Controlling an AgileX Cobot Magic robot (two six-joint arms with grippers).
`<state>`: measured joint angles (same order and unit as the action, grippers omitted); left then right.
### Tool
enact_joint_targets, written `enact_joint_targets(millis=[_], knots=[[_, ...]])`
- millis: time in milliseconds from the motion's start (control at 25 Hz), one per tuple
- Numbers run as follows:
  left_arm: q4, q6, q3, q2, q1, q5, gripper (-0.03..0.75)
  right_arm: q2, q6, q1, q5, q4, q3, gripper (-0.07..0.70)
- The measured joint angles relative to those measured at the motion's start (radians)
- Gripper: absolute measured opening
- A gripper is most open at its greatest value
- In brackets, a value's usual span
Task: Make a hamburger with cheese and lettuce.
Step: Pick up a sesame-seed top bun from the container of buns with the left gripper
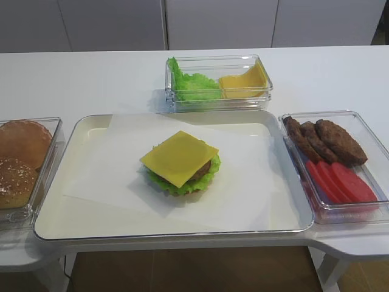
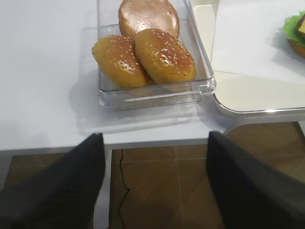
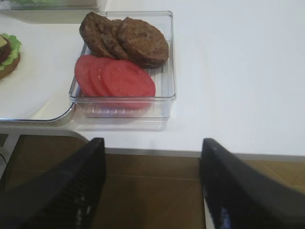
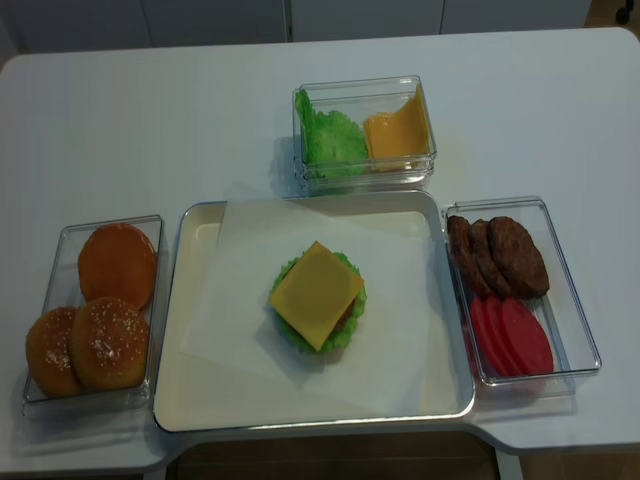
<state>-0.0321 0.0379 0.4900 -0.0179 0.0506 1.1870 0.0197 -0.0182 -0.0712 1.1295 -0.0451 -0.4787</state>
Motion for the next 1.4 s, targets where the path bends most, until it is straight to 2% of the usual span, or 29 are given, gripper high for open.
enact_joint_targets(millis=[880,1000,1240,1400], knots=[[0.0,0.003,0.0,0.0,0.0,-0.004,0.47,0.0,0.0,0.0,0.0,0.0,0.0,0.468],[0.002,0.01,0.03,0.006,0.0,-0.012,0.468,0.0,0.0,0.0,0.0,0.0,0.0,0.468],[0.018,0.083,0.117,0.222,0.0,-0.042,0.466,0.0,0.0,0.0,0.0,0.0,0.0,0.468],[0.021,0.146,0.161,0.431,0.0,-0.129,0.466,0.0,0.0,0.0,0.0,0.0,0.0,0.468]])
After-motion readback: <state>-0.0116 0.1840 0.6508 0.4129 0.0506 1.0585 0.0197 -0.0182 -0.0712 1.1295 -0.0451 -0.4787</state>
